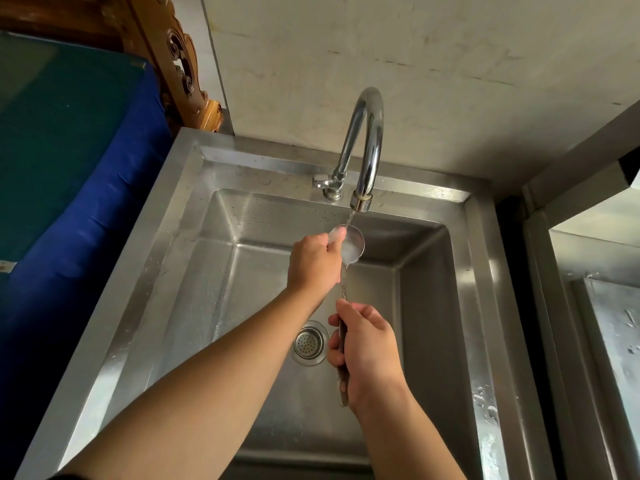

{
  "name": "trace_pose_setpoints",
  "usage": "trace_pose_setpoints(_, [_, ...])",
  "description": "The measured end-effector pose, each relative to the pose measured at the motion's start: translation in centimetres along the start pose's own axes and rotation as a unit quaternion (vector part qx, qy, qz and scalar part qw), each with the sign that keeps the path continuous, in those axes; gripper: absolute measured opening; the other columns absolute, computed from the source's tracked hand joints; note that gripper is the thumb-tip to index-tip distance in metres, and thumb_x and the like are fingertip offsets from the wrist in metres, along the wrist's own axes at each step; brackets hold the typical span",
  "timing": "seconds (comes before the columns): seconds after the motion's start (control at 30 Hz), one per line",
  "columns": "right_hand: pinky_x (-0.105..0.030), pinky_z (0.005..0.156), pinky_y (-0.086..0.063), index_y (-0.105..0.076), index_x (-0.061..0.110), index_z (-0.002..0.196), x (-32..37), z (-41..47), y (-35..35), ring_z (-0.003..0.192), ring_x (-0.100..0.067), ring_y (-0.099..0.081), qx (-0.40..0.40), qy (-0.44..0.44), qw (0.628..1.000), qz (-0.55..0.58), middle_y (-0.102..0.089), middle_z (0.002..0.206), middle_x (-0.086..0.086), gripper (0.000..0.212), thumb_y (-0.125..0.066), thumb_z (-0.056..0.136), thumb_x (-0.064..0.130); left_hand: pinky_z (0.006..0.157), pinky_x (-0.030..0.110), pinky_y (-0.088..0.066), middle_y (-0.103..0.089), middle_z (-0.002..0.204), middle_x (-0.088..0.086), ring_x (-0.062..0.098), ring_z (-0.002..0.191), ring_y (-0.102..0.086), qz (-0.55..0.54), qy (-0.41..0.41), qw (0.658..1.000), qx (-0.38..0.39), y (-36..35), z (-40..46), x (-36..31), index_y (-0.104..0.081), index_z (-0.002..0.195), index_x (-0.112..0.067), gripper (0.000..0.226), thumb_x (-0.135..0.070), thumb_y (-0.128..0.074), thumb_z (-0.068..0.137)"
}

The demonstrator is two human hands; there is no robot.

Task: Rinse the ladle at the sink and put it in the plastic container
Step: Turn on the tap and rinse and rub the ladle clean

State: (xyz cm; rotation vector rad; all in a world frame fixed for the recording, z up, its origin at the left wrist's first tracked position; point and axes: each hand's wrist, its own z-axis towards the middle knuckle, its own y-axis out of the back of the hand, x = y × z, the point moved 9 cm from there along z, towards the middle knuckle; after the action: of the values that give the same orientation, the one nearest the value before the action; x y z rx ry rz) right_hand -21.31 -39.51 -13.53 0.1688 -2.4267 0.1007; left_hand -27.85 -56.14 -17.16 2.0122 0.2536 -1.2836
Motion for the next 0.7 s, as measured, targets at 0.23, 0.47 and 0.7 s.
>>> trace_pose_setpoints(0.23, [-0.018,0.033,-0.023,-0.059,0.008,0.079,-0.1,0.3,-0.1,0.03,-0.01,-0.038,0.004,-0.015,1.0,0.026,-0.056,0.042,0.002,0.019,-0.061,0.094,0.019,0.068,0.036,-0.051,-0.078,0.072,0.011,0.024,0.074,-0.078,-0.036,-0.003,0.996,0.087,-1.0,-0.1,0.2,-0.043,0.072,-0.023,0.036,-0.031,-0.027,0.104])
trace_pose_setpoints(0.47, [-0.018,0.031,-0.027,-0.059,0.007,0.081,-0.2,0.2,-0.3,0.033,-0.01,-0.041,0.0,-0.008,0.998,0.059,-0.062,0.065,-0.007,0.016,-0.062,0.094,0.016,0.064,0.034,-0.047,-0.073,0.055,0.003,0.018,0.068,-0.078,-0.072,0.016,0.994,0.085,-0.9,-0.5,-0.2,-0.045,0.073,-0.018,0.041,-0.038,-0.031,0.106])
trace_pose_setpoints(0.7, [-0.018,0.031,-0.027,-0.055,0.006,0.081,0.1,-0.7,-0.7,0.031,-0.009,-0.041,0.004,0.001,0.999,0.048,-0.059,0.065,-0.009,0.017,-0.06,0.096,0.014,0.043,0.021,-0.049,-0.068,0.044,0.001,0.015,0.042,-0.069,-0.112,0.023,0.993,0.027,0.5,-0.2,-0.6,-0.057,0.05,-0.019,0.064,-0.059,-0.043,0.099])
